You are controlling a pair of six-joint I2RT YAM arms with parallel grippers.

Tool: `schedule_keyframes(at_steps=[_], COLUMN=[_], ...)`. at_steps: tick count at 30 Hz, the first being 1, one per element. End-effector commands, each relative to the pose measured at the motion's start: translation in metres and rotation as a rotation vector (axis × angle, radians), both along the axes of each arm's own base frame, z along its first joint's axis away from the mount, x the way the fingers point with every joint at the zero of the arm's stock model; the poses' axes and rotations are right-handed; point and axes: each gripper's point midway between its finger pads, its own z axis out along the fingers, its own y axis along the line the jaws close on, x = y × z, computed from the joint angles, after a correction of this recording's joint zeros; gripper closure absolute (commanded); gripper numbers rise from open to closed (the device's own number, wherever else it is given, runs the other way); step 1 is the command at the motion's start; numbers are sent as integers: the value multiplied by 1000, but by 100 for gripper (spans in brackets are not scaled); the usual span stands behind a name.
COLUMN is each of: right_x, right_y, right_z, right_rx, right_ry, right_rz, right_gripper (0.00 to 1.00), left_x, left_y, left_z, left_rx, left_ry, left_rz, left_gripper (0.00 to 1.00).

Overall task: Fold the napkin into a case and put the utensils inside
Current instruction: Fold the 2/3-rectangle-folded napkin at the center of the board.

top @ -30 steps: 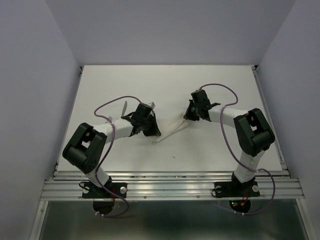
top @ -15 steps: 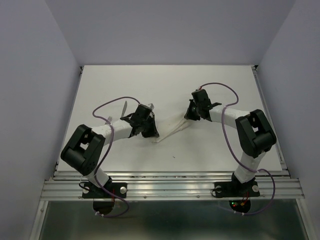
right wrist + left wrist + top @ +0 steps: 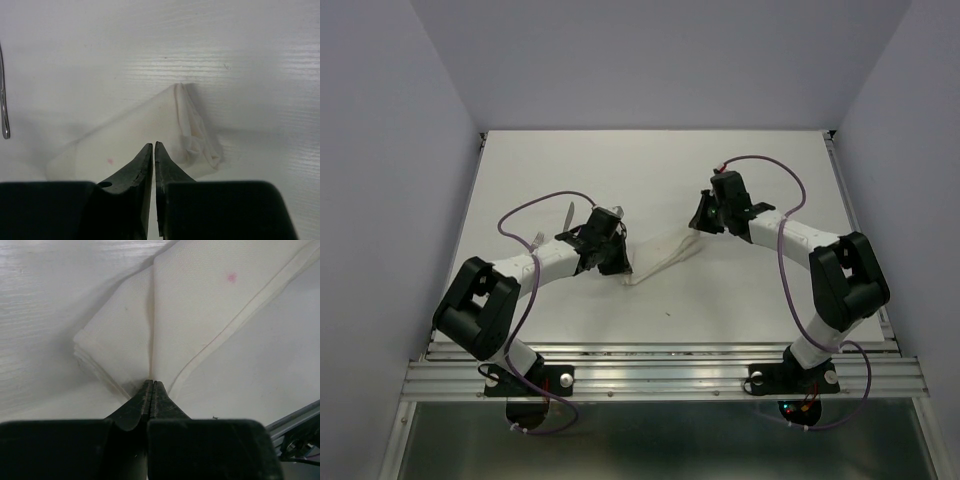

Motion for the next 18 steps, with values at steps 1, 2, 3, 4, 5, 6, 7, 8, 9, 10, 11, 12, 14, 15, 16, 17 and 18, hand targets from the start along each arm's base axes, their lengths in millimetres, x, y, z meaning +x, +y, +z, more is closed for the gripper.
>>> schedule_keyframes(at_steps=[1, 2, 3, 4, 5, 6, 7, 8, 9, 10, 11, 12, 14, 15, 16, 17, 18], right_x=[-3, -4, -5, -6, -7, -10, -12, -13, -14, -16, -18, -23, -26, -28, -28, -30, -28], right_y=[7, 9, 10, 10, 11, 15, 15, 15, 14, 14, 14, 16, 14, 13, 13, 12, 11], right_z=[4, 3, 3, 1, 0, -4, -9, -12, -18, -26, -32, -39, -55, -61, -64, -71, -71], right_rx=[12, 15, 16, 15, 16, 16, 11, 10, 5, -1, -2, -6, -17, -23, -28, -39, -50], right_ry=[-10, -5, -3, 1, 5, 14, 26, 33, 46, 65, 74, 91, 118, 133, 139, 155, 153], right_rz=[53, 63, 70, 76, 84, 101, 105, 109, 109, 111, 111, 121, 118, 118, 120, 119, 115], right_gripper=[88, 87, 87, 86, 86, 86, 86, 86, 86, 86, 86, 86, 86, 86, 87, 87, 87], left_x=[1, 3, 3, 4, 3, 5, 5, 5, 5, 5, 5, 4, 3, 3, 0, 0, -5], left_y=[11, 13, 14, 15, 16, 19, 21, 22, 24, 24, 24, 25, 26, 26, 26, 24, 23], left_z=[-3, -1, -1, -1, -2, -4, -6, -7, -9, -11, -12, -15, -17, -18, -21, -21, -26], left_rx=[55, 58, 62, 66, 70, 80, 86, 89, 90, 92, 93, 97, 99, 100, 99, 90, 83], left_ry=[-1, -6, -6, -7, -4, -3, 2, 6, 11, 17, 21, 26, 28, 31, 42, 44, 67], left_rz=[9, 16, 18, 21, 21, 30, 34, 37, 41, 41, 44, 44, 46, 46, 42, 42, 32], left_gripper=[100, 100, 100, 100, 100, 100, 100, 100, 100, 100, 100, 100, 100, 100, 100, 100, 100])
